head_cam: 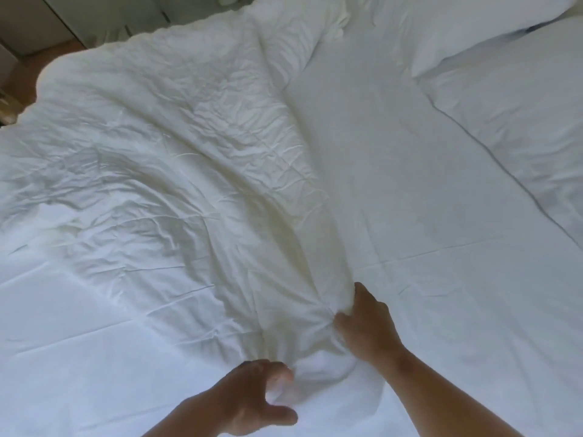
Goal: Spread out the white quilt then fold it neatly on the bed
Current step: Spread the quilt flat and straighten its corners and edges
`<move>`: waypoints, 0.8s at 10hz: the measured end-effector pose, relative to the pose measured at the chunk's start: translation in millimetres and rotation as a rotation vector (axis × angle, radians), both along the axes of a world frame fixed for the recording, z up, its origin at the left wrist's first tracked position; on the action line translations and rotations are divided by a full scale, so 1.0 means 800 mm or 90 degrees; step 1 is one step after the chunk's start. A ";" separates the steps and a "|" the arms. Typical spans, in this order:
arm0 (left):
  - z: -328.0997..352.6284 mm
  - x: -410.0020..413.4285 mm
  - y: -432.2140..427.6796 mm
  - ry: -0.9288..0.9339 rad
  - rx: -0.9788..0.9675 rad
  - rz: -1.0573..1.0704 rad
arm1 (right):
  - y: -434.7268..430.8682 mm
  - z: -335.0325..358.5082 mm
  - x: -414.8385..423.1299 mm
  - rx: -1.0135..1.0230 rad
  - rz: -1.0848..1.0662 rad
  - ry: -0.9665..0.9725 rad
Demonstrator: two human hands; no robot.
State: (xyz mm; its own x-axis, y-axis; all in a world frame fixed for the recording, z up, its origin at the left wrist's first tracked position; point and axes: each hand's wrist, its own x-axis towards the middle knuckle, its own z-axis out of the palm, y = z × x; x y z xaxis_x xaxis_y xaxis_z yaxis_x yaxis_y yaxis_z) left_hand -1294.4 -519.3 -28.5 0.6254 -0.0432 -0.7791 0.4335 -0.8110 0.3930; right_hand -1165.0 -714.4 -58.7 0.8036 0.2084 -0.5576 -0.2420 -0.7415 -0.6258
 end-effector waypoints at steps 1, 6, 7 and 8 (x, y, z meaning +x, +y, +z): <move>0.030 0.050 -0.029 -0.184 -0.015 0.144 | -0.037 0.060 -0.012 -0.059 0.075 -0.131; -0.003 0.107 0.089 -0.233 0.303 0.315 | 0.083 0.030 -0.107 0.101 0.308 0.001; -0.007 0.086 0.144 -0.204 0.371 0.305 | 0.102 0.002 -0.072 0.137 0.146 0.012; -0.016 0.069 0.156 -0.310 0.513 -0.043 | 0.126 -0.036 -0.036 0.048 0.140 0.008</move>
